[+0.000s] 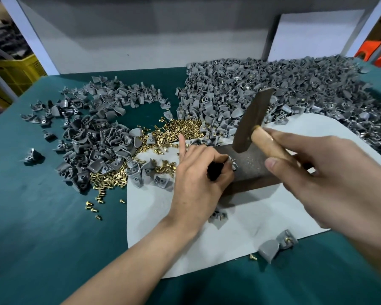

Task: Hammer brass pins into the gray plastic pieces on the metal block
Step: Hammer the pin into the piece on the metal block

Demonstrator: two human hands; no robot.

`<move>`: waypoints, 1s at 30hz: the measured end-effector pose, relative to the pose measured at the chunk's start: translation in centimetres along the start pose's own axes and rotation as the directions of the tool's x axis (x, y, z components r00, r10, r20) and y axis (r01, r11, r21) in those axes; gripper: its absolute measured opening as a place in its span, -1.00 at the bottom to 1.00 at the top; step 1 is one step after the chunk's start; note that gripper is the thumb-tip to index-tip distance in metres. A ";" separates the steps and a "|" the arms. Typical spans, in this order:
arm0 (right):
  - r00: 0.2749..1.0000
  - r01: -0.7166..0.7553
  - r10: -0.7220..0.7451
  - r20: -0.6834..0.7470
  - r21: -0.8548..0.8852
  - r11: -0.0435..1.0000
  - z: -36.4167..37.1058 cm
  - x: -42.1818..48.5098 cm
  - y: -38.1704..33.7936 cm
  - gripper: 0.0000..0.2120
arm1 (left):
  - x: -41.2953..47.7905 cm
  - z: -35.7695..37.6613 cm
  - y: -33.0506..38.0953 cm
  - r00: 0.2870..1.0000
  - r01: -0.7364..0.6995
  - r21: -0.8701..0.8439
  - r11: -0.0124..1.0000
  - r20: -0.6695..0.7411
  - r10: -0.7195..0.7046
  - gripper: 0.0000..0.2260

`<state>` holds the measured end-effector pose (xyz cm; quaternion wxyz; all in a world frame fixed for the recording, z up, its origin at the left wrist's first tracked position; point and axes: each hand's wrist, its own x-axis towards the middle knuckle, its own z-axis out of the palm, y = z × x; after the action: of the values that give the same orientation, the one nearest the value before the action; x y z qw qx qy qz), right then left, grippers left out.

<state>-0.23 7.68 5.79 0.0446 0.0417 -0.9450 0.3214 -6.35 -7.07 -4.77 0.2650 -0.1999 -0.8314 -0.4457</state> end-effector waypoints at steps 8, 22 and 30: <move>0.998 -0.006 0.010 0.068 -0.053 0.999 0.8 0.1 0.4 -0.80 | -0.1 0.1 0.0 1.000 0.023 -0.043 0.999 -0.006 -0.024 -0.90; 1.000 0.021 -0.021 0.003 -0.027 0.999 -0.4 0.3 0.0 -0.64 | -0.1 0.0 -0.1 1.000 -0.002 -0.015 1.000 -0.014 0.002 -0.91; 0.996 -0.004 0.016 0.091 -0.130 0.991 0.7 0.4 0.4 -0.89 | -0.2 0.0 -0.1 0.999 0.014 -0.024 1.000 -0.030 -0.015 -0.89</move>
<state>-0.76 7.56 5.04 0.0023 0.0486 -0.9652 0.2571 -6.25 -7.13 -5.01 0.2720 -0.1902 -0.8234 -0.4603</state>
